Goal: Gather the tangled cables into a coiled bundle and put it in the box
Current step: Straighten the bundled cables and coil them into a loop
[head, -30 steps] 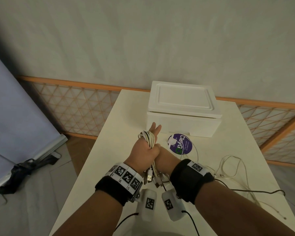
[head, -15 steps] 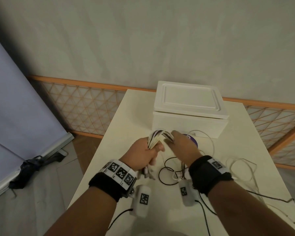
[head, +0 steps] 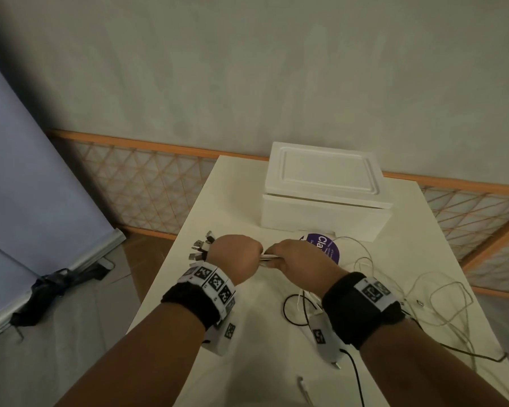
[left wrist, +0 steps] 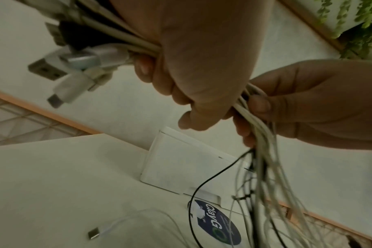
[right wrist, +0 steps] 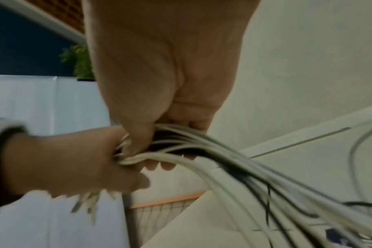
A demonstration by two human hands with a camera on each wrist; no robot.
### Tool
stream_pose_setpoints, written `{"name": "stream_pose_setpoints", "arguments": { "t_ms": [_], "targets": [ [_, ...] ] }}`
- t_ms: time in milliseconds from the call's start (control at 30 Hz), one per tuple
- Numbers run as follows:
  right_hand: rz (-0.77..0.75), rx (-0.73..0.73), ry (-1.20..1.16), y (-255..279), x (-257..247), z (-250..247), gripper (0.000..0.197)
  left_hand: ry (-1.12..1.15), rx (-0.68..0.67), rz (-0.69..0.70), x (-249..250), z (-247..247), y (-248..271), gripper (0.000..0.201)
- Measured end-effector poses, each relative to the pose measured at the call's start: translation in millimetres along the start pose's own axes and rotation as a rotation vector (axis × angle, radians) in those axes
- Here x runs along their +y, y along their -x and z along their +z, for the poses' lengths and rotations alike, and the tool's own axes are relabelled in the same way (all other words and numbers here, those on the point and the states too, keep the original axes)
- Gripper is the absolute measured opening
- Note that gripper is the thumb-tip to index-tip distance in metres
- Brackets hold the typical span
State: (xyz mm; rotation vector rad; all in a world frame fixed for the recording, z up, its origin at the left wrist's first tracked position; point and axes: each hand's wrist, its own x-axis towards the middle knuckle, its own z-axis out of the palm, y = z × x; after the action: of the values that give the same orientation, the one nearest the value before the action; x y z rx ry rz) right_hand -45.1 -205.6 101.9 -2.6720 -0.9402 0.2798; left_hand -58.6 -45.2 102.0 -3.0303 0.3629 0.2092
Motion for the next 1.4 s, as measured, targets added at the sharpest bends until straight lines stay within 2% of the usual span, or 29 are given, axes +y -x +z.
{"name": "stream_pose_setpoints", "arguments": {
  "t_ms": [100,167,233,333,433,567,700,867,933,967,1033,1100,1133,1167,1233,1300,1400],
  "targets": [
    [0.020,0.066,0.250,-5.0,-9.2,5.8,0.024,0.049,0.020,-0.062,-4.9,-3.0,-7.3,0.016],
    [0.033,0.116,0.284,-7.6,-14.2,7.7,0.020,0.081,0.024,-0.097,-6.9,-3.9,-12.5,0.016],
    [0.051,0.171,0.165,-7.3,-12.1,5.5,0.022,0.088,0.033,-0.120,-8.6,-3.3,-17.3,0.018],
    [0.115,0.234,-0.182,-1.3,-1.7,-0.1,0.020,0.112,0.070,-0.143,-15.3,0.7,-23.6,0.024],
    [0.195,0.127,-0.153,7.2,15.3,4.3,0.029,0.130,0.075,-0.134,-25.9,5.5,-26.3,0.034],
    [0.347,0.058,-0.021,22.0,47.2,20.4,0.028,0.117,0.071,-0.127,-37.8,11.4,-22.6,0.042],
    [0.545,-0.034,0.217,48.4,91.8,35.8,0.021,0.156,0.060,-0.170,-58.0,15.1,-17.1,0.045],
    [0.859,-0.031,0.239,72.8,130.1,22.9,0.040,0.160,0.038,-0.213,-71.5,19.0,-11.4,0.044],
    [0.908,-0.049,0.212,73.9,133.8,13.5,0.049,0.180,0.040,-0.231,-68.0,19.3,-11.3,0.043],
    [0.882,-0.086,0.221,72.3,131.9,6.9,0.054,0.197,0.049,-0.243,-65.5,18.8,-11.4,0.043],
    [0.732,-0.168,0.219,64.8,117.6,-9.1,0.075,0.203,0.051,-0.248,-59.4,16.4,-12.3,0.041],
    [0.508,-0.128,0.148,51.4,86.1,-26.5,0.093,0.165,0.037,-0.210,-49.3,13.0,-13.4,0.039],
    [0.396,-0.083,0.082,43.3,67.2,-32.6,0.094,0.141,0.031,-0.186,-42.9,10.5,-14.0,0.039],
    [0.284,-0.069,0.000,37.2,47.3,-38.5,0.092,0.118,0.028,-0.161,-35.9,8.0,-14.7,0.039],
    [0.137,-0.175,-0.138,27.0,14.5,-46.3,0.087,0.064,0.038,-0.107,-22.6,3.2,-15.8,0.036],
    [0.125,-0.293,-0.117,18.2,-8.6,-48.3,0.081,0.007,0.051,-0.069,-13.1,-1.5,-13.6,0.032],
    [0.058,-0.134,0.137,0.0,-25.9,-32.6,0.060,-0.046,0.062,-0.039,-6.4,-4.3,-7.3,0.027]
  ]
}}
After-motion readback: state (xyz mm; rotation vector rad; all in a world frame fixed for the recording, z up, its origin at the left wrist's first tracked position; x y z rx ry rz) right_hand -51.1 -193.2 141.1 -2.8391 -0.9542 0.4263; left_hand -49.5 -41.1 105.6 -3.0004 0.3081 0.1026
